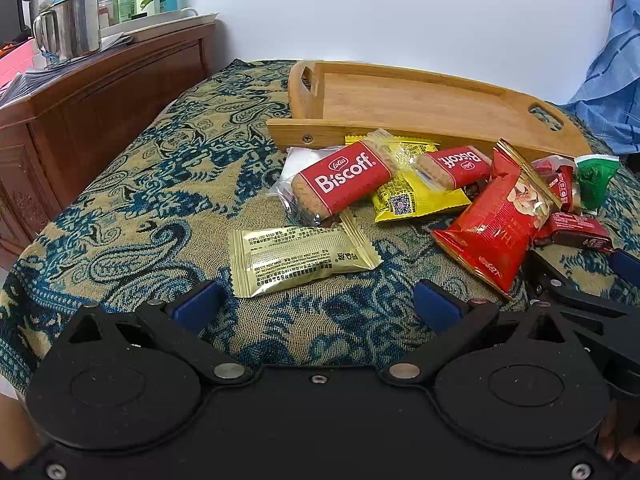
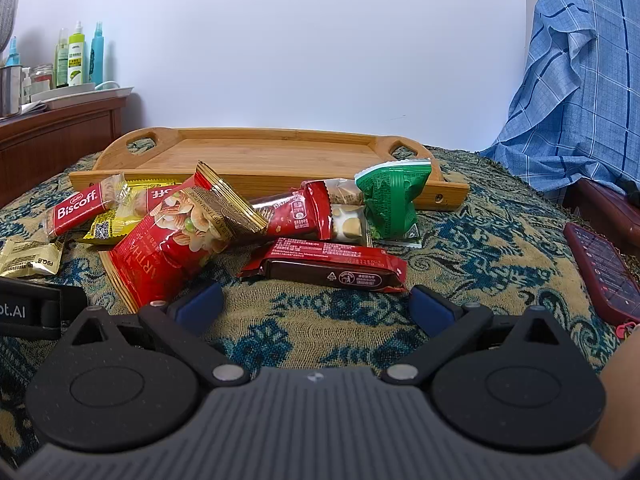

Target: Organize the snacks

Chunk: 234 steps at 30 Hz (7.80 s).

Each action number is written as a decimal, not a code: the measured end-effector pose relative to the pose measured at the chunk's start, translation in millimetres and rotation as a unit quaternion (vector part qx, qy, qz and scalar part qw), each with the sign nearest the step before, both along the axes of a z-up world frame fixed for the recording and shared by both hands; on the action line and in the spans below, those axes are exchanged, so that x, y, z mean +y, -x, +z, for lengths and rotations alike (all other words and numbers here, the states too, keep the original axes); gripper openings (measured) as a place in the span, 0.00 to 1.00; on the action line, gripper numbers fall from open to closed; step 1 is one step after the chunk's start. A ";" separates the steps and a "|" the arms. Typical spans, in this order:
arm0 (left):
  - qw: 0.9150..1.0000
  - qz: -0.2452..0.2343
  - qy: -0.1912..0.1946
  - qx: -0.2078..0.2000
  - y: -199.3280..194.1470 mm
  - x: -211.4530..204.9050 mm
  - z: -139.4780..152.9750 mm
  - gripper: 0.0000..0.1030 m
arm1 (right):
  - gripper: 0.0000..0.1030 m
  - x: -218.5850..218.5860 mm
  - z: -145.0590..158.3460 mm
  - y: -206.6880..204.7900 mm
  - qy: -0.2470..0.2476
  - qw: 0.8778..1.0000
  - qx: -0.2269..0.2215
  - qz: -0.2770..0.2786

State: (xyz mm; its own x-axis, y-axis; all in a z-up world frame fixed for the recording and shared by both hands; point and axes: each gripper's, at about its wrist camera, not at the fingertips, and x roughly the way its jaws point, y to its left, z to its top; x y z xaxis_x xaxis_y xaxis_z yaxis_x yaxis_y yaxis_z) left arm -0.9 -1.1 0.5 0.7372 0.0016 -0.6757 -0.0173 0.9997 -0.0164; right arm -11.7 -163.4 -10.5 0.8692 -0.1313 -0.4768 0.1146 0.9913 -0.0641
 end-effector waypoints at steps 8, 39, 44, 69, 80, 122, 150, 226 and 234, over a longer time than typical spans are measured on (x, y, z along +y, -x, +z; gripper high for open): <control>1.000 0.000 0.000 0.000 0.0 0.1 0.1 1.00 | 1.00 -0.1 0.0 0.0 0.000 1.000 0.000 0.000; 1.000 0.000 0.000 0.000 0.0 0.3 0.1 1.00 | 1.00 -0.1 0.3 0.0 0.000 1.000 -0.001 0.000; 1.000 -0.001 -0.001 0.000 0.1 0.3 0.0 1.00 | 1.00 -0.1 0.3 0.0 0.000 1.000 -0.001 0.000; 1.000 0.007 0.003 -0.005 -4.5 -0.7 -0.2 1.00 | 1.00 5.8 -1.4 -0.6 0.015 1.000 0.003 0.000; 1.000 -0.008 0.012 -0.013 -4.8 -3.5 13.5 1.00 | 1.00 -13.3 9.3 -15.7 -0.028 0.998 0.045 0.028; 0.999 -0.013 -0.001 -0.045 -12.5 2.5 1.8 0.84 | 0.77 -16.1 11.6 -22.2 -0.025 1.000 0.018 -0.001; 0.992 -0.050 -0.001 -0.114 -11.5 -23.3 73.2 0.51 | 0.65 -30.2 60.7 -8.2 -0.051 0.998 -0.036 0.015; 0.998 -0.051 -0.038 0.012 -200.3 -96.3 31.7 0.57 | 0.68 -73.2 46.5 -185.1 -0.070 0.990 0.122 0.030; 0.998 -0.056 -0.042 -0.002 -189.2 -95.1 42.9 0.69 | 0.78 -74.4 53.0 -174.3 -0.069 0.992 0.099 0.032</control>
State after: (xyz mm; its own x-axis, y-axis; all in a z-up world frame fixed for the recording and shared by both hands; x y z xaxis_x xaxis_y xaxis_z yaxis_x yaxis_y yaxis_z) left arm 188.3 -96.2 43.5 0.7383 -0.0252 -0.6740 0.0952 0.9932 0.0671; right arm 162.5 -237.8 42.6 0.7611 -0.0005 -0.6486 0.0501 0.9971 0.0579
